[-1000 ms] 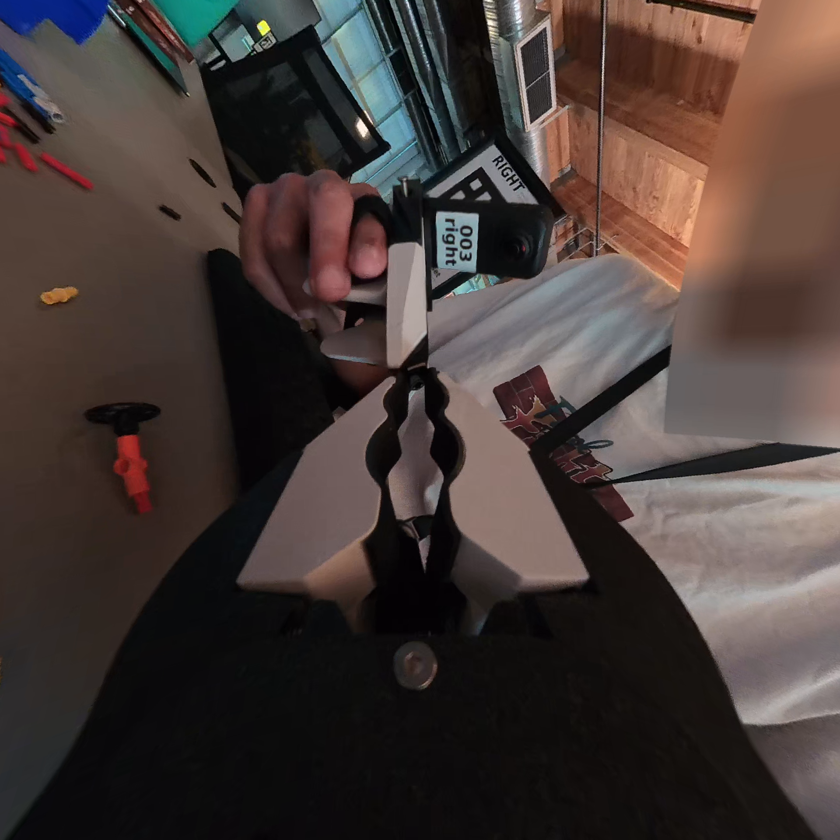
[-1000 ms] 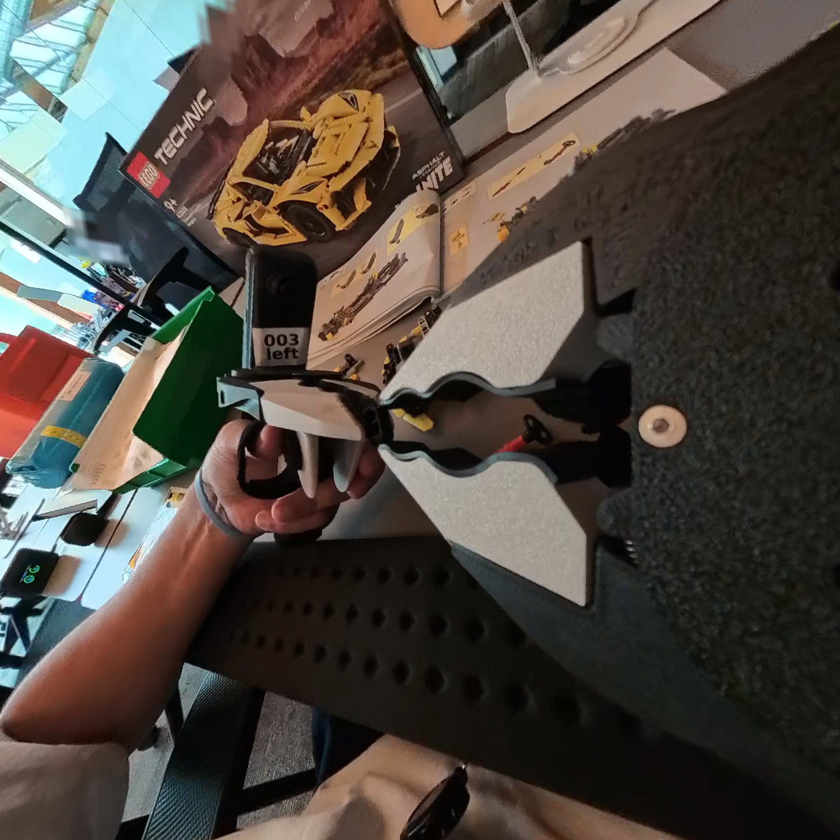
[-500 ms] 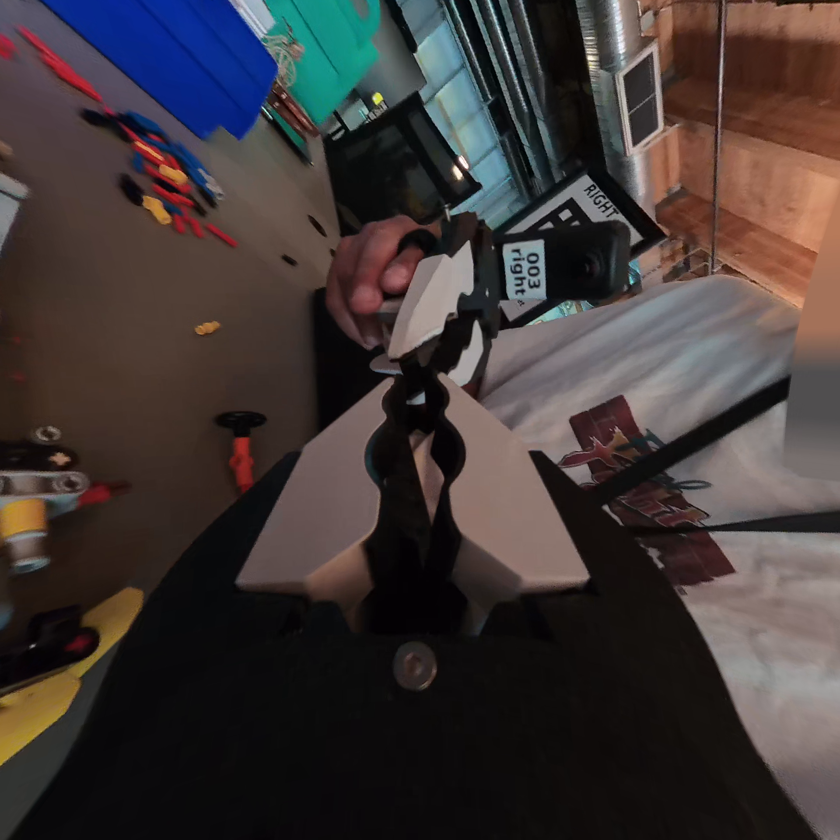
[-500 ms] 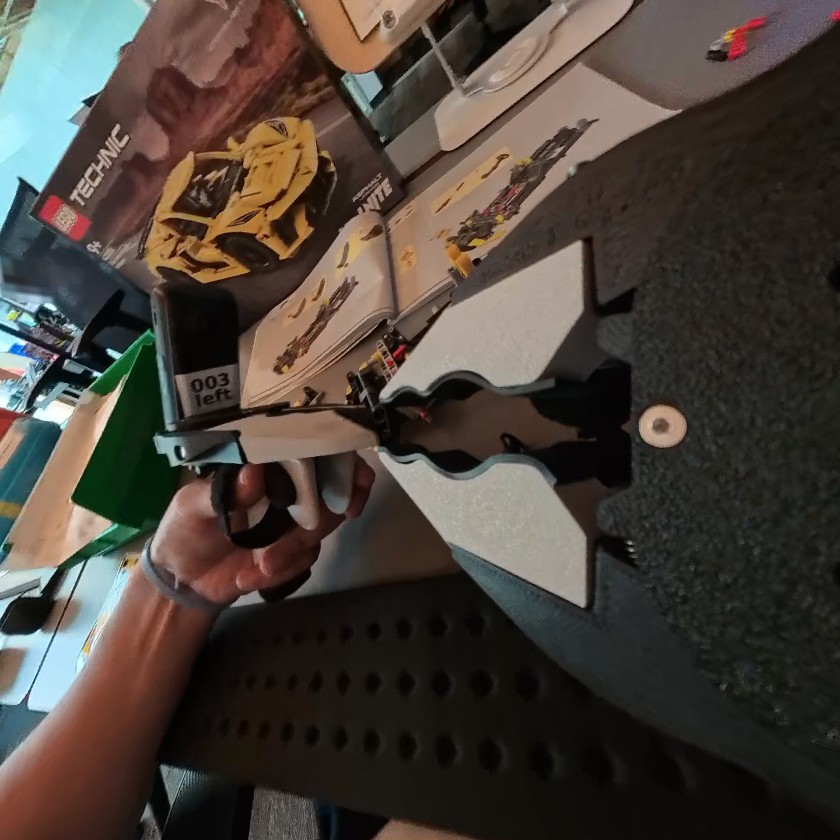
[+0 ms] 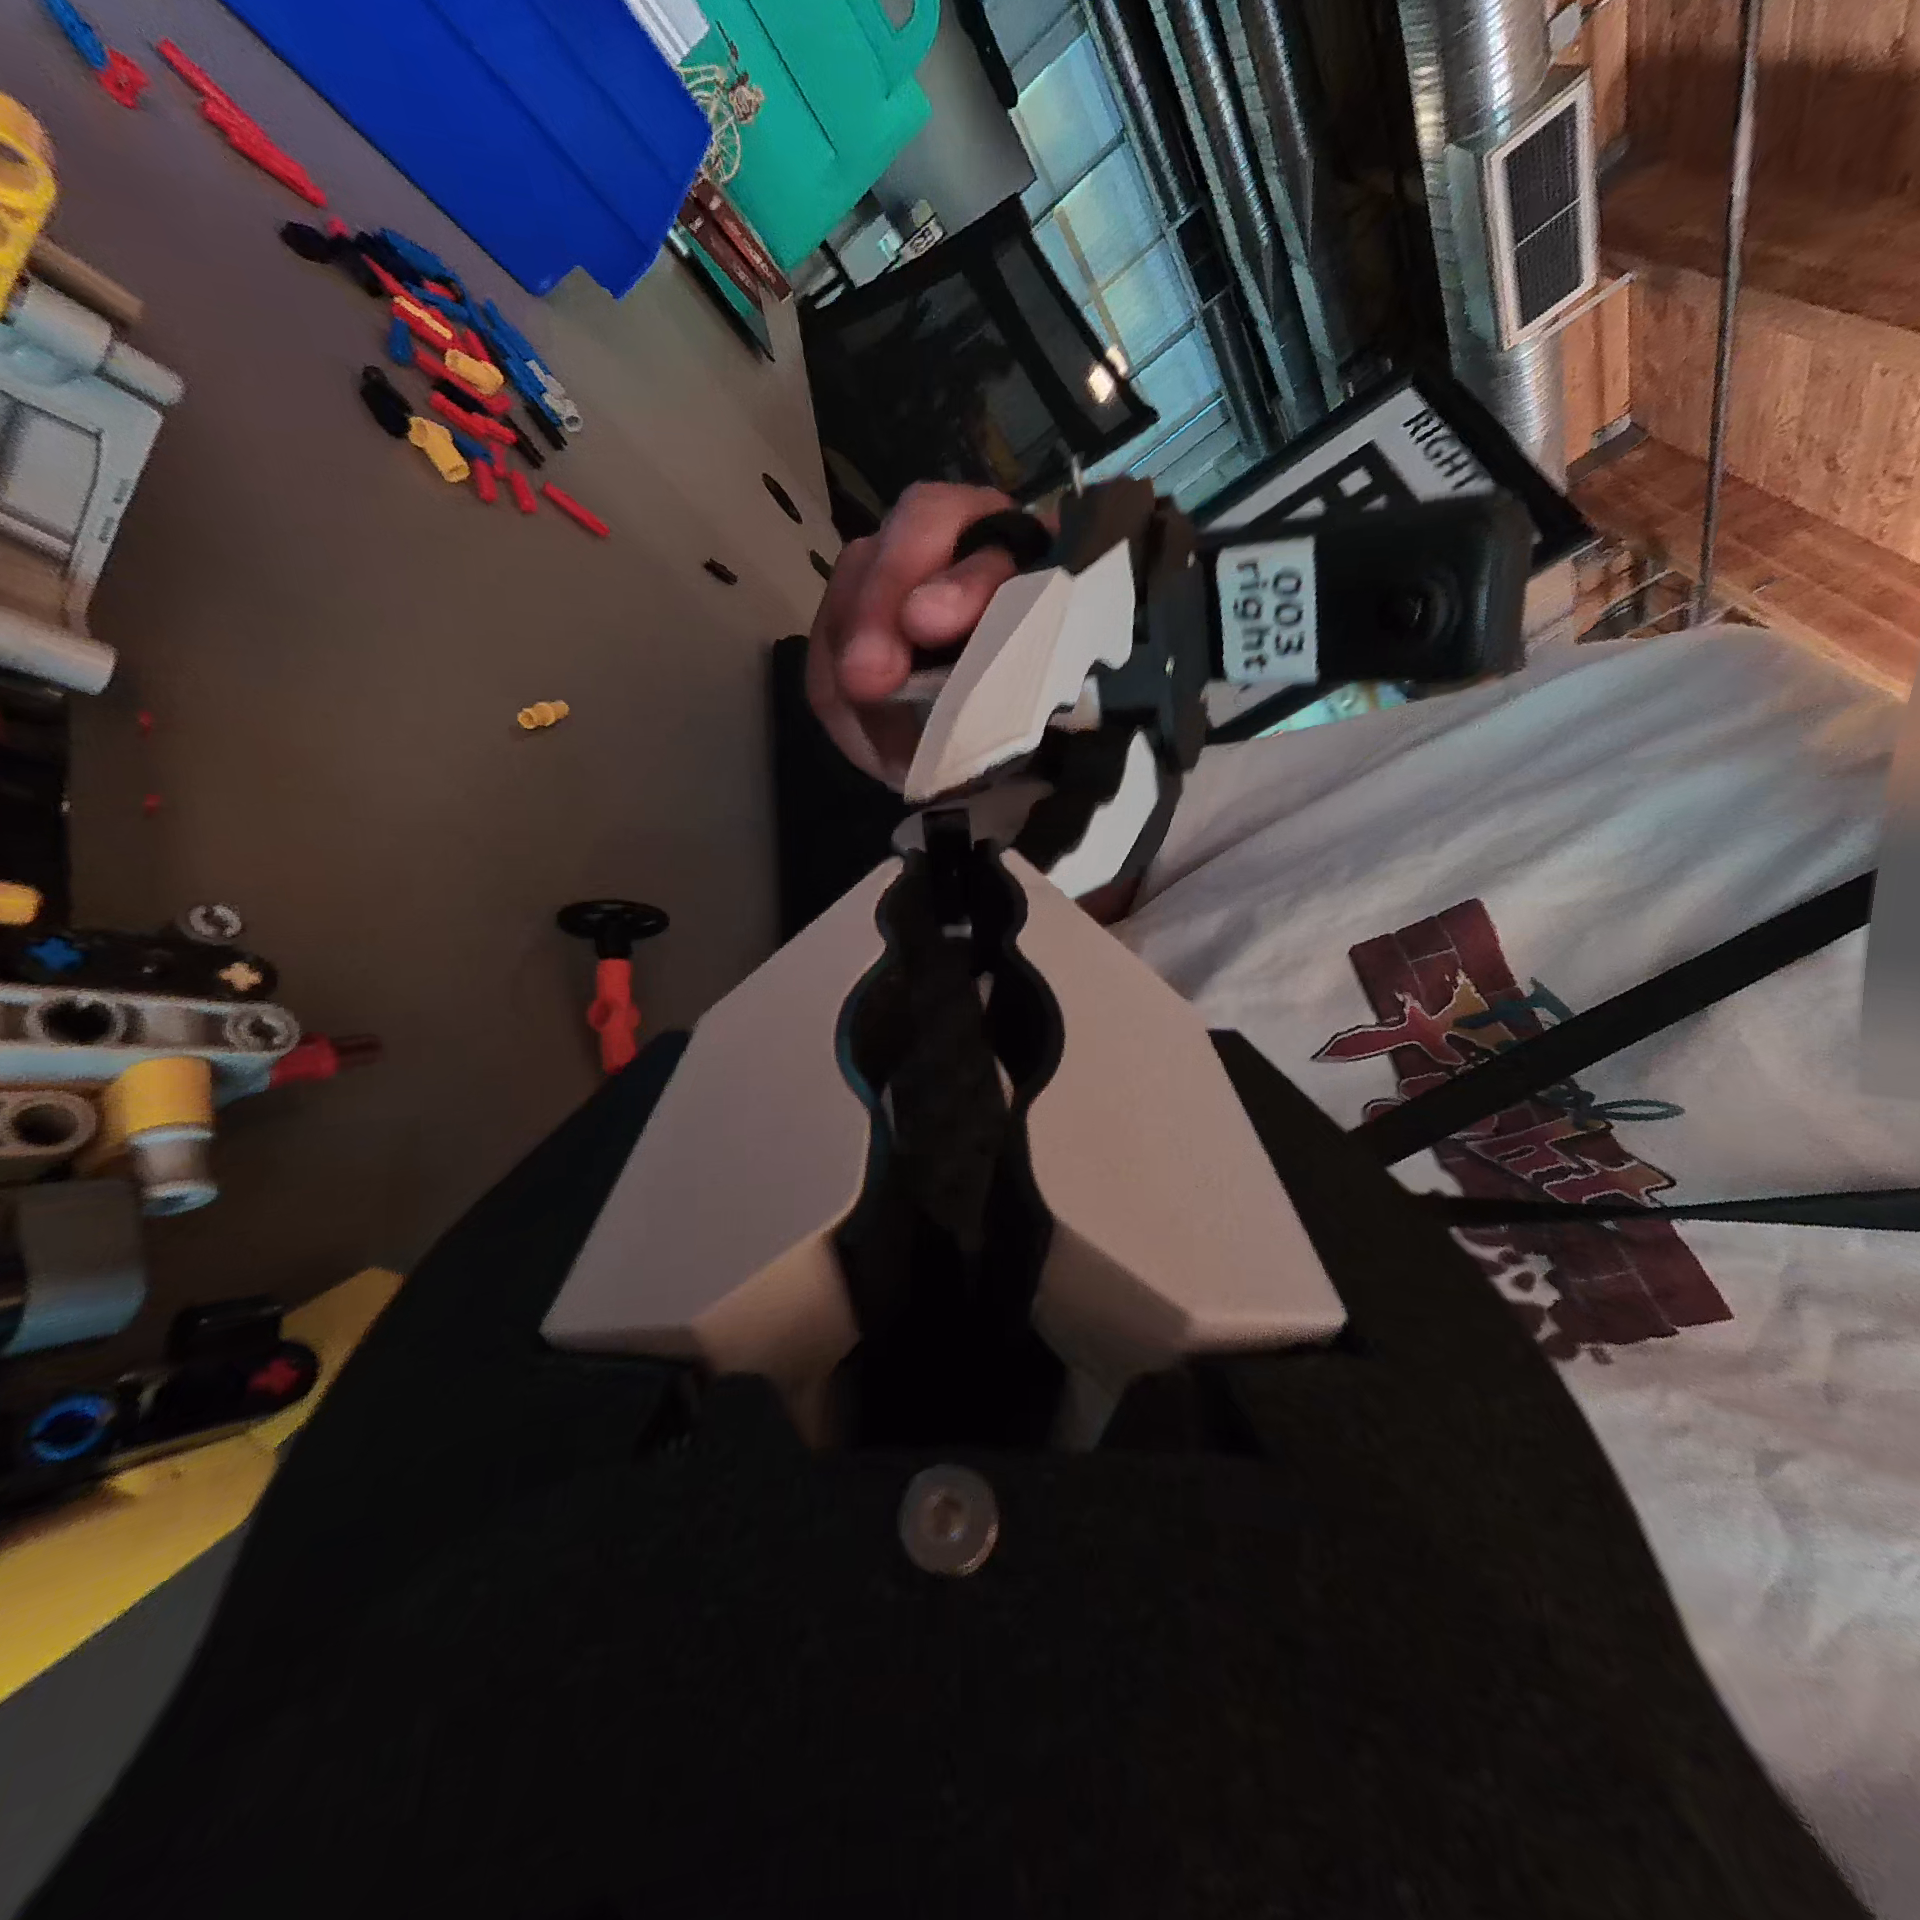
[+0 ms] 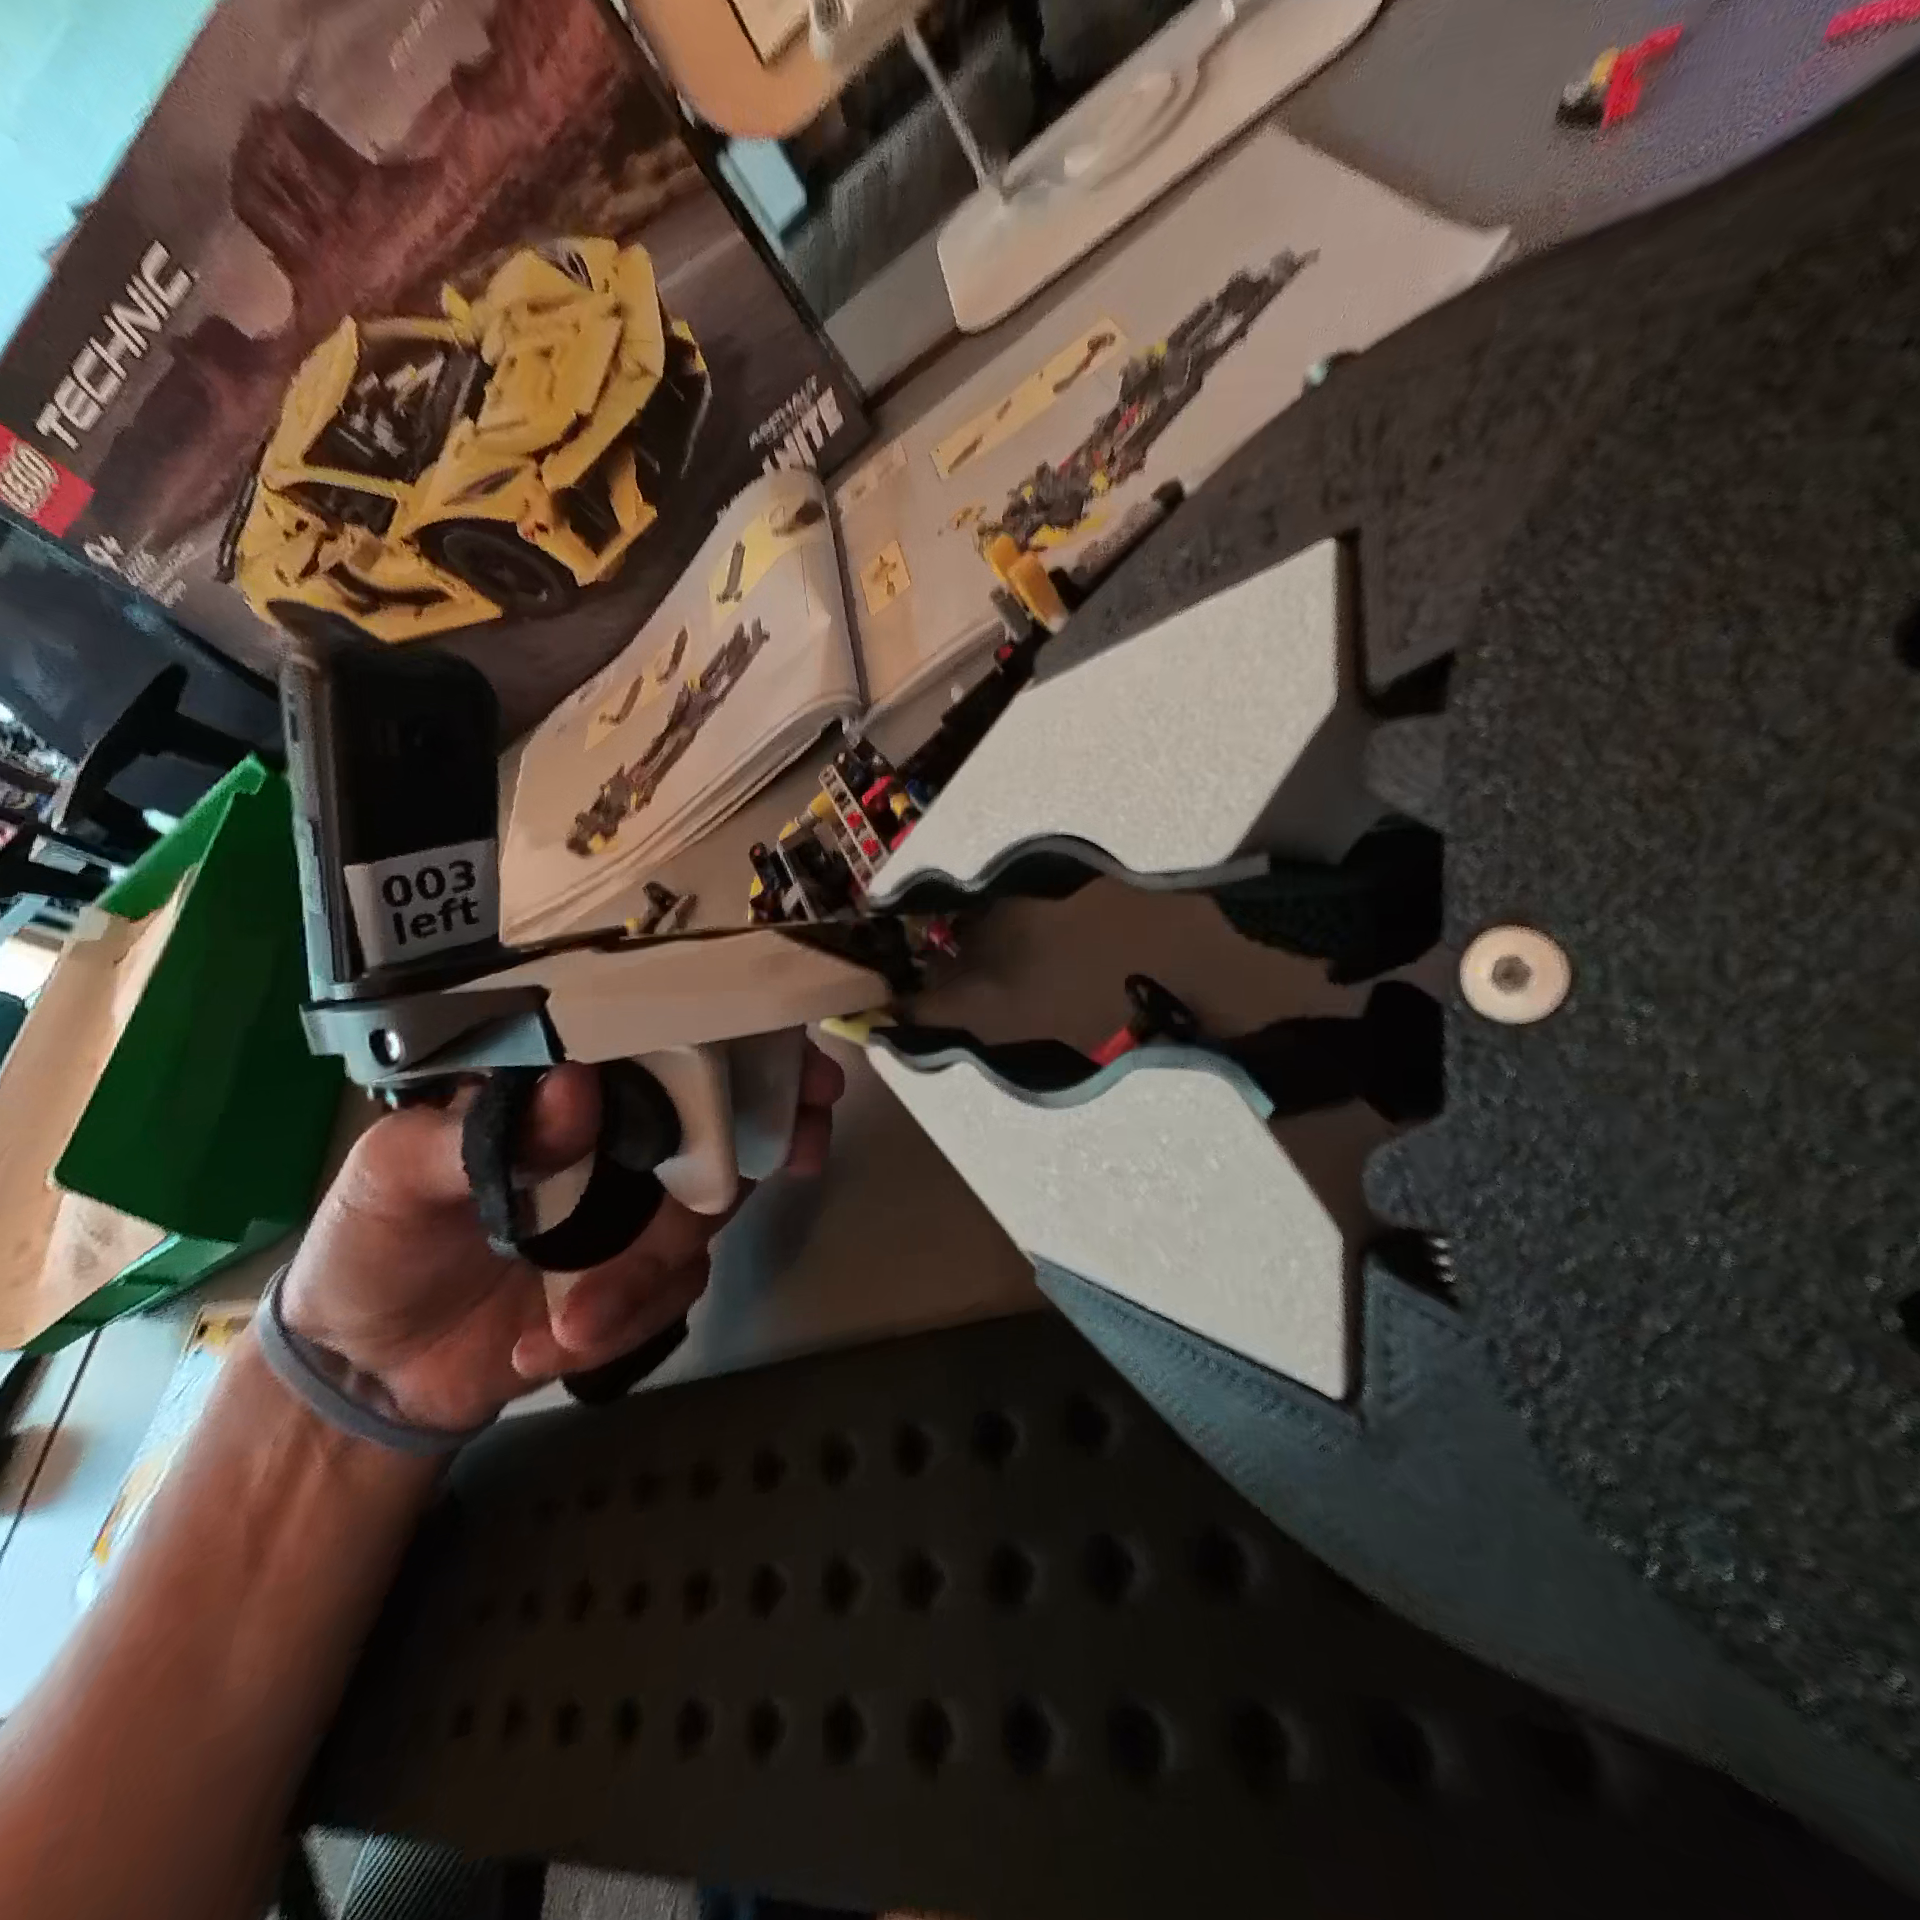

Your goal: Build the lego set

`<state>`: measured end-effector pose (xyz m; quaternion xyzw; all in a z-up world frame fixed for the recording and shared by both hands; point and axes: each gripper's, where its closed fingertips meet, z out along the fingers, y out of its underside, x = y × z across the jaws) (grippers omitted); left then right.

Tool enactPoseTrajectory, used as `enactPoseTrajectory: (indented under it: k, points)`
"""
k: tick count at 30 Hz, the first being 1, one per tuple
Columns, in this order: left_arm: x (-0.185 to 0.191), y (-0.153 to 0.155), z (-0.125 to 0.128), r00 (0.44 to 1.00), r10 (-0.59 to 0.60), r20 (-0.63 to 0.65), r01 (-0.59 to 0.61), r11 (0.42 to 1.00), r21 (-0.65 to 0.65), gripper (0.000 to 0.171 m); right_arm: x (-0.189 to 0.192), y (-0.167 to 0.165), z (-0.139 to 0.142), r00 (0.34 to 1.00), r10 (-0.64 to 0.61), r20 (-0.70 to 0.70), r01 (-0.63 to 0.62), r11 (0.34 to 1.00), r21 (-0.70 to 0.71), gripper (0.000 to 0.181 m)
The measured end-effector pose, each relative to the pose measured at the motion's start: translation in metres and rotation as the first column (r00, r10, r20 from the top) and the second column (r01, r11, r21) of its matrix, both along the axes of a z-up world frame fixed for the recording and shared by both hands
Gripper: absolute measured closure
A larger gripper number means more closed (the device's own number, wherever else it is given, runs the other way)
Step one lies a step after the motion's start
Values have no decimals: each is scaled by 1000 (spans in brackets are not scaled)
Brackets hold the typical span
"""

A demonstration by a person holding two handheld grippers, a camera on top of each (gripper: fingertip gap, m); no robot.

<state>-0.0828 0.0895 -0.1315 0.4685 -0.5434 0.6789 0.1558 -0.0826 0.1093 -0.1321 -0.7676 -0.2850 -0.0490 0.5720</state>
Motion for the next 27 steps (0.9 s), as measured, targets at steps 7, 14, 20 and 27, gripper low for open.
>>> enactPoseTrajectory:
  k: [7,14,20,27]
  points:
    - [-15,21,-44,997,0,-72,23,949,315,167,11,-17,-45,994,111,1,-106,947,-305,155]
    - [-15,24,-44,997,-1,-72,25,941,337,167,8,-6,-79,972,230,43,-182,859,-479,164]
    - [-13,36,-32,999,38,-32,-26,948,318,167,5,-4,-90,951,308,8,-251,790,-560,173]
    - [-11,36,-23,998,45,50,-58,950,308,167,12,13,-82,960,280,2,-246,849,-468,173]
